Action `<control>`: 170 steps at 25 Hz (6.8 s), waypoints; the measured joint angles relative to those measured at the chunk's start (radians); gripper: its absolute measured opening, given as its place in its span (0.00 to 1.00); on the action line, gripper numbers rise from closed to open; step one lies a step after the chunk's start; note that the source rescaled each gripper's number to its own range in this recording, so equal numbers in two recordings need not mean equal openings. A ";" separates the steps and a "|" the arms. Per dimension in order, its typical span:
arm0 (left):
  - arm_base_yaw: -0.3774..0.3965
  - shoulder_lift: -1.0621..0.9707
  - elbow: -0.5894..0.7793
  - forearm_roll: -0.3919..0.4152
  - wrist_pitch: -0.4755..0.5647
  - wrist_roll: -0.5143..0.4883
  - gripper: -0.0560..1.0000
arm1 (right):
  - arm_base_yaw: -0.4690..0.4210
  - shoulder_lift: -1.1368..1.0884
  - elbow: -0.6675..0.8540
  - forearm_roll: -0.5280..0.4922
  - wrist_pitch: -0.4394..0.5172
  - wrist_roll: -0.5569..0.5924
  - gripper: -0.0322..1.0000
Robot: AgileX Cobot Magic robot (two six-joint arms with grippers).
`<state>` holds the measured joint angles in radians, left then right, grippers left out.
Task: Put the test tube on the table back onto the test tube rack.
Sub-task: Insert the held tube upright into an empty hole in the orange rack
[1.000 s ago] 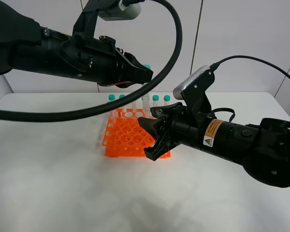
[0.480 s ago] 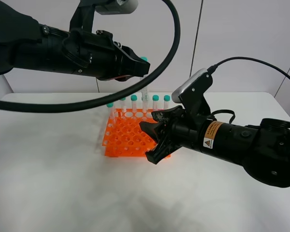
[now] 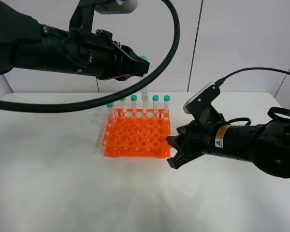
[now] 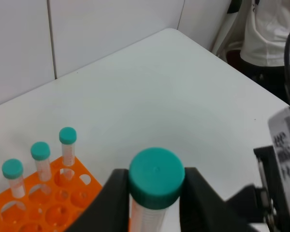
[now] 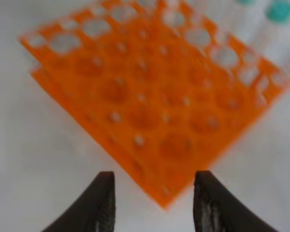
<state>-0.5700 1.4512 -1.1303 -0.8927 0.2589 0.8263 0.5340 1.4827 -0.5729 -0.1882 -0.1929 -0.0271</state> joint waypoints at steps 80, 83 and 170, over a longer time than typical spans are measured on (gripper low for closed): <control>0.000 0.000 0.000 -0.003 0.038 0.025 0.05 | -0.536 -1.112 -0.325 0.199 1.278 -0.097 0.49; 0.000 0.000 0.000 -0.003 0.038 0.025 0.05 | -0.536 -1.166 -0.310 0.199 1.317 -0.087 0.49; 0.219 0.423 -0.223 -0.136 -0.071 0.090 0.05 | -0.536 -1.489 0.043 0.188 1.297 0.036 0.99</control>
<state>-0.3514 1.8746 -1.3531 -1.0284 0.1883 0.9164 -0.0017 -0.0058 -0.5296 0.0000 1.1042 0.0089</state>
